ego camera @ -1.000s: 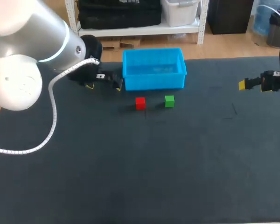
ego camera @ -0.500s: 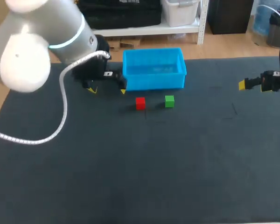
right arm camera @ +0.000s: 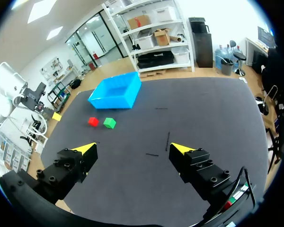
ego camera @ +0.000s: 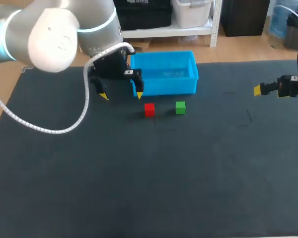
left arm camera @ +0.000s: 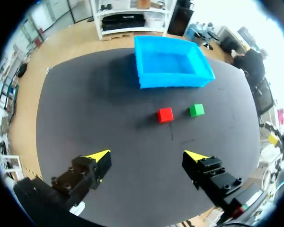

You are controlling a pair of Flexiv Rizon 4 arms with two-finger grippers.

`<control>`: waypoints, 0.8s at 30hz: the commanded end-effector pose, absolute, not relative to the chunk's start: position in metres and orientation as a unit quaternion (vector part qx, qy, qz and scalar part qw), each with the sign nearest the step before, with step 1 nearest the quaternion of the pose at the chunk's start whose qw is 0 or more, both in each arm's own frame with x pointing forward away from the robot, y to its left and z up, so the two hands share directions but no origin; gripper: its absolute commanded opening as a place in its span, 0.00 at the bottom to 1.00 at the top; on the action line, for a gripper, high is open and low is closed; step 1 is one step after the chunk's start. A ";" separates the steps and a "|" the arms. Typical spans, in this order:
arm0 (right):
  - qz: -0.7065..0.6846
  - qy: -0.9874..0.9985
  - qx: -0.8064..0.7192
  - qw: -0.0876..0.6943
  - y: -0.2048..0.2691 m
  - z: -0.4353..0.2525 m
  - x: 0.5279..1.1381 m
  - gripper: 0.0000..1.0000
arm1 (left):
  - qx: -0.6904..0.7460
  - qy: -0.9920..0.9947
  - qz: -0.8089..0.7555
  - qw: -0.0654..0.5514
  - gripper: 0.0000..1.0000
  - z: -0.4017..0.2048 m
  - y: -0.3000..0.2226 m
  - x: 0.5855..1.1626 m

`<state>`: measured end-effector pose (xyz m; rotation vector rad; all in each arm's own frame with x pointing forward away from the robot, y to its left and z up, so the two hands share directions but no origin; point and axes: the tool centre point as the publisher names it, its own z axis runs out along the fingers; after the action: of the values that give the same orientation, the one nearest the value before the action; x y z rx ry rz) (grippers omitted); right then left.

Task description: Use the left arm to pick the red cube and place it into the blue plastic box first, then use the right arm to grasp the green cube and put it into the same blue plastic box after the first action is fully finished.

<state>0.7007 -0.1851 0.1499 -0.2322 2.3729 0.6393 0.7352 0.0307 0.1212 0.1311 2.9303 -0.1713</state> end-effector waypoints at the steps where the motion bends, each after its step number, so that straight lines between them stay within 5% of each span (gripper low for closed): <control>1: 0.244 0.908 -0.089 0.330 -0.185 0.150 0.700 1.00 | 0.034 0.993 -0.062 0.093 1.00 0.112 0.024 0.744; 24: 0.244 0.908 -0.089 0.330 -0.185 0.150 0.700 1.00 | 0.010 0.994 -0.040 0.100 1.00 0.058 -0.001 0.782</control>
<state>0.7007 -0.1851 0.1499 -0.2321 2.3729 0.6393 0.7717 0.0060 0.0635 0.0278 2.9269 -0.1296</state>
